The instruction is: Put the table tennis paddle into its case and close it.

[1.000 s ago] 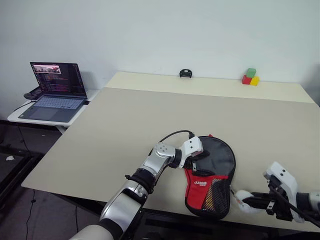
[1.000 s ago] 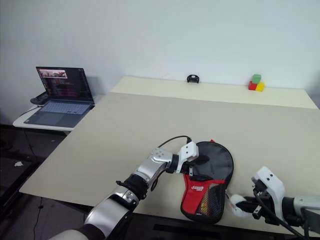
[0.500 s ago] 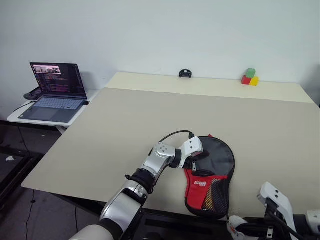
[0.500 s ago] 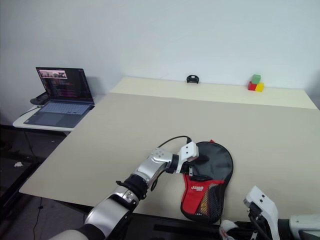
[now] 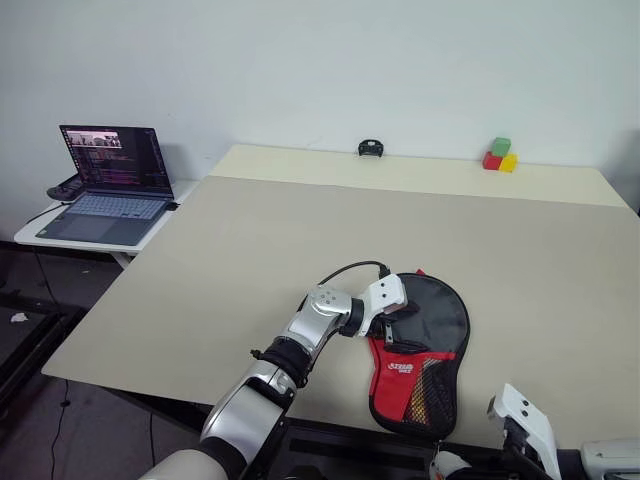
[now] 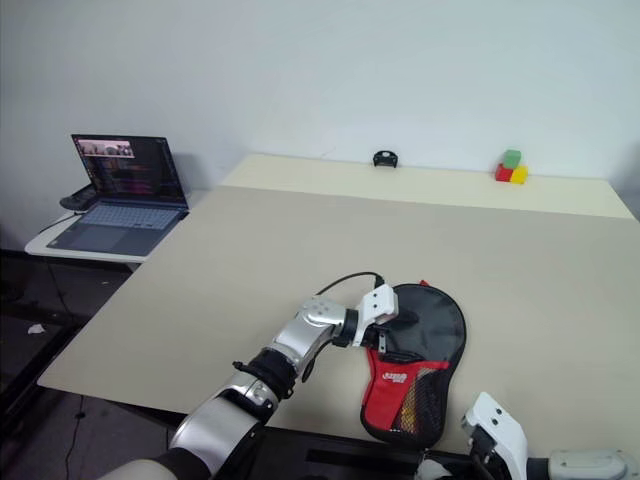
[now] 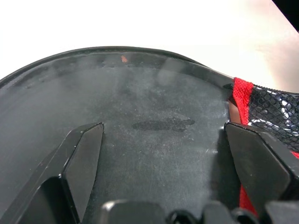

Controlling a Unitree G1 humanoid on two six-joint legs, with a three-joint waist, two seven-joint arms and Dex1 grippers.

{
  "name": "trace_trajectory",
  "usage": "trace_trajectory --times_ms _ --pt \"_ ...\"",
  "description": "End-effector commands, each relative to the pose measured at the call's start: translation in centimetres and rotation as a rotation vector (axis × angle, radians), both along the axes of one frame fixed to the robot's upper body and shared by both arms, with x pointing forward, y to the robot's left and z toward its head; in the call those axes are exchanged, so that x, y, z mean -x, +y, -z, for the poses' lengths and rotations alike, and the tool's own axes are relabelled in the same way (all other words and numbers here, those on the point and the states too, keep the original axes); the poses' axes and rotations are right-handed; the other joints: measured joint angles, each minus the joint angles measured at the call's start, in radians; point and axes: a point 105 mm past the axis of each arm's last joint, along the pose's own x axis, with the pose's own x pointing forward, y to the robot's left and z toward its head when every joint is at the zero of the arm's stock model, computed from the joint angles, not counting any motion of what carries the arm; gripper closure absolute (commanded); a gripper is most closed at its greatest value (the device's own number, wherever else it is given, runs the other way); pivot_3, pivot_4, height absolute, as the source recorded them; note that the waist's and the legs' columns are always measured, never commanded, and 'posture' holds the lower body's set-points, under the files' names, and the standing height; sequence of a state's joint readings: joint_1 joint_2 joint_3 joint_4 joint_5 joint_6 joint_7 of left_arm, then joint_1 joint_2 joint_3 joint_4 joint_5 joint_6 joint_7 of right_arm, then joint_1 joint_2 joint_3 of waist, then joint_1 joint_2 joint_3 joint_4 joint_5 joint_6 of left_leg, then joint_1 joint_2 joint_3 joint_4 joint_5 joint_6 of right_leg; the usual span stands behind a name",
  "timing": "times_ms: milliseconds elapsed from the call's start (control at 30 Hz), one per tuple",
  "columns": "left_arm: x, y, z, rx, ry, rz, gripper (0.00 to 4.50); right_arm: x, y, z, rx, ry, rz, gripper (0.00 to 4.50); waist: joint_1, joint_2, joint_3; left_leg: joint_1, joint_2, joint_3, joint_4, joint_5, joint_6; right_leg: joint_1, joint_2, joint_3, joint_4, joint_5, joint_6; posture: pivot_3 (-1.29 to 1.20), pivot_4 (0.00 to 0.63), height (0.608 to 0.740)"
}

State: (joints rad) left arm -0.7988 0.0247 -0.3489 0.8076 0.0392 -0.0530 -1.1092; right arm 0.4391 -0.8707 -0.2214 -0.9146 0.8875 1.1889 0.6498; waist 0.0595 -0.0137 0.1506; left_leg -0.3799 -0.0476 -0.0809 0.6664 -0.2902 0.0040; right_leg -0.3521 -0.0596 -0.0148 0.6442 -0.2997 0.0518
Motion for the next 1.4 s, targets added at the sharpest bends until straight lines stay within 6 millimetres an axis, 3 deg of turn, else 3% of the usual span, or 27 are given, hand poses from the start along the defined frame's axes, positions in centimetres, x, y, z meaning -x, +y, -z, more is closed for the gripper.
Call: trace_trajectory --times_ms 33,67,133,267,667,767,867,933,1167,1400 --pt "1.7 0.2 4.1 -0.126 0.095 0.016 0.0 0.7 0.7 -0.2 -0.049 0.02 -0.023 4.27 0.0 0.0 0.0 0.0 0.0 0.0 0.0 0.0 0.0 0.0 0.0 0.0 0.0 0.0 0.0 0.0 0.15 0.74" --pt "1.7 0.2 4.1 -0.126 0.094 0.015 0.0 0.7 0.6 -0.1 -0.046 0.023 -0.019 3.71 0.0 0.0 0.0 0.0 0.0 0.0 0.0 0.0 0.0 0.0 0.0 0.0 0.0 0.0 0.0 0.0 0.15 0.74" --pt "1.7 0.2 4.1 -0.123 0.093 0.015 0.0 0.9 0.5 -0.2 -0.042 0.022 -0.012 3.29 0.0 0.0 0.0 0.0 0.0 0.0 0.0 0.0 0.0 0.0 0.0 0.0 0.0 0.0 0.0 0.0 0.15 0.74" --pt "1.7 0.0 4.0 -0.121 0.089 0.016 0.0 1.2 0.7 -0.7 -0.063 0.002 -0.004 2.01 0.0 0.0 0.0 0.0 0.0 0.0 0.0 0.0 0.0 0.0 0.0 0.0 0.0 0.0 0.0 0.0 0.15 0.74" --pt "1.9 -0.8 3.9 -0.109 0.083 0.028 0.0 1.5 0.3 -1.9 -0.095 -0.05 0.021 2.01 0.0 -0.001 -0.001 0.001 -0.001 0.0 0.0 0.0 0.0 0.001 0.001 0.0 0.0 0.0 0.001 0.0 0.15 0.74" --pt "1.9 -1.0 3.8 -0.106 0.08 0.029 0.0 1.7 0.1 -2.3 -0.085 -0.055 -0.008 1.46 0.0 -0.001 -0.001 0.001 -0.001 0.0 0.0 0.0 0.0 0.001 0.001 0.0 0.0 0.0 0.001 0.0 0.15 0.74" --pt "1.9 -1.1 3.8 -0.102 0.079 0.029 0.0 1.5 0.0 -3.1 -0.101 -0.088 -0.028 0.5 0.0 -0.002 -0.001 0.001 -0.001 0.0 0.0 0.0 0.0 0.002 0.001 0.0 0.0 0.0 0.001 0.0 0.15 0.74" --pt "1.9 -1.2 3.7 -0.099 0.079 0.028 0.0 1.1 0.0 -3.9 -0.133 -0.122 -0.028 0.5 0.0 -0.002 -0.001 0.001 -0.001 0.0 0.0 0.0 0.0 0.002 0.001 0.0 0.0 0.0 0.001 0.0 0.15 0.74" --pt "1.5 -1.0 2.8 -0.064 0.068 0.02 0.0 -5.3 -2.5 -7.0 -0.127 -0.376 0.106 0.5 -0.002 -0.003 -0.001 0.002 -0.001 0.0 0.0 0.0 0.0 0.002 0.001 0.001 0.0 0.0 0.001 0.0 0.15 0.74" --pt "0.7 1.0 -0.6 0.043 0.014 -0.01 0.0 -9.6 -5.1 -8.4 -0.102 -0.541 0.167 0.5 -0.016 -0.001 0.001 0.0 0.001 0.002 -0.002 0.0 0.0 -0.002 0.0 0.002 0.001 -0.001 -0.001 0.0 0.15 0.74"
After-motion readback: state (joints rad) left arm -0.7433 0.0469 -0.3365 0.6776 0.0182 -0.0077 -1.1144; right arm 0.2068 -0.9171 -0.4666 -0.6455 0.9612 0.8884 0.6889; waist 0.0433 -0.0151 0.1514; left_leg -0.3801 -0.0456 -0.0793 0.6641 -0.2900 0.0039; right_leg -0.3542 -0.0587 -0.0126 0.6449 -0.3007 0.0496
